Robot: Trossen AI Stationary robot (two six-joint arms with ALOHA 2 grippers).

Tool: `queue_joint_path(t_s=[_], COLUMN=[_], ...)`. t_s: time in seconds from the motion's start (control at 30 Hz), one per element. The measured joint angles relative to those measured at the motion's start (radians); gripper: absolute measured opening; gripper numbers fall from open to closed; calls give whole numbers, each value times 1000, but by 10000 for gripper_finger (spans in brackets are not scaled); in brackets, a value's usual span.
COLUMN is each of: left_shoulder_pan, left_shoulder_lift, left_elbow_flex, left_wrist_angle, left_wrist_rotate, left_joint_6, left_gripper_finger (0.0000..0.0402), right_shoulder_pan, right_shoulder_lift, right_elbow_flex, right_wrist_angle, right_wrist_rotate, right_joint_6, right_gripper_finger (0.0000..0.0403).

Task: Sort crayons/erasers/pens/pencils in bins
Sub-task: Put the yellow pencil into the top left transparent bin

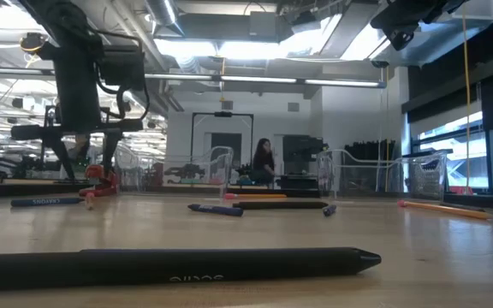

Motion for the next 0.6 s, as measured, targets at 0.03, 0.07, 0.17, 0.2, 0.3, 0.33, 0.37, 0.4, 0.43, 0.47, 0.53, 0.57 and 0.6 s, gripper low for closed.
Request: queue_joint_path(t_s=[0.03,0.07,0.17,0.2,0.3,0.33,0.37,0.4,0.43,0.47,0.53,0.57,0.6], left_shoulder_pan=[0,0,0,0,0,0,0,0,0,1,5,9,13], left_shoulder_lift=[5,9,41,52,87,96,105,114,121,129,144,149,153], left_elbow_flex=[0,0,0,0,0,0,0,0,0,0,0,0,1], left_wrist_angle=[11,17,23,24,24,28,32,33,33,34,33,34,34], left_wrist_rotate=[1,1,11,21,42,43,44,45,45,46,50,53,57], left_joint_6=[0,1,6,13,15,14,14,14,11,3,-14,-14,-14], left_gripper_finger=[221,220,221,223,224,223,222,221,220,220,222,223,223], right_shoulder_pan=[0,0,0,0,0,0,0,0,0,0,0,0,0], right_shoulder_lift=[0,0,0,0,0,0,0,0,0,0,0,0,0], right_elbow_flex=[0,0,0,0,0,0,0,0,0,0,0,0,0], right_wrist_angle=[0,0,0,0,0,0,0,0,0,0,0,0,0], right_wrist_rotate=[0,0,0,0,0,0,0,0,0,0,0,0,0], right_joint_6=[0,0,0,0,0,0,0,0,0,0,0,0,0], right_gripper_finger=[15,15,15,15,15,15,15,15,15,15,15,15,15])
